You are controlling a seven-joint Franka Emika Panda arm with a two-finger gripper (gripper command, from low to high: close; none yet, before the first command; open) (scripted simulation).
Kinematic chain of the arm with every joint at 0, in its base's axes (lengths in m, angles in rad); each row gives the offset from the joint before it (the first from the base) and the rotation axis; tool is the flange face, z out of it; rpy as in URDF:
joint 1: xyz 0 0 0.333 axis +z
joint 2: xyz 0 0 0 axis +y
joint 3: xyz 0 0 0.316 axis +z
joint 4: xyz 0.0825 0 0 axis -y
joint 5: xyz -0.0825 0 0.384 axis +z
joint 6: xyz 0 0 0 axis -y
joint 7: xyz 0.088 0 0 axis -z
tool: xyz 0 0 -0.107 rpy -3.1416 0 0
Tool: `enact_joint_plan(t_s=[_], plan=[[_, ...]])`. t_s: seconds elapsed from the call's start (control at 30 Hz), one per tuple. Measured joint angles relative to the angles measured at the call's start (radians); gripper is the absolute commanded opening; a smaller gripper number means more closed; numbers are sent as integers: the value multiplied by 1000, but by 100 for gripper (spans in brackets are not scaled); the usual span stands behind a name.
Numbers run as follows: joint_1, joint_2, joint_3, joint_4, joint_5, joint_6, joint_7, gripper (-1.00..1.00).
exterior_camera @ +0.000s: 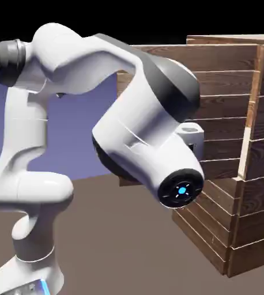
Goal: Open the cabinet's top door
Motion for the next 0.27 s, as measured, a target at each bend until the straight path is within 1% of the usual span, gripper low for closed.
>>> enact_joint_plan(t_s=[0.23,0.27], plan=[[30,-253,75,189,-133,35,46,-100],[33,-262,76,197,-138,35,49,100]])
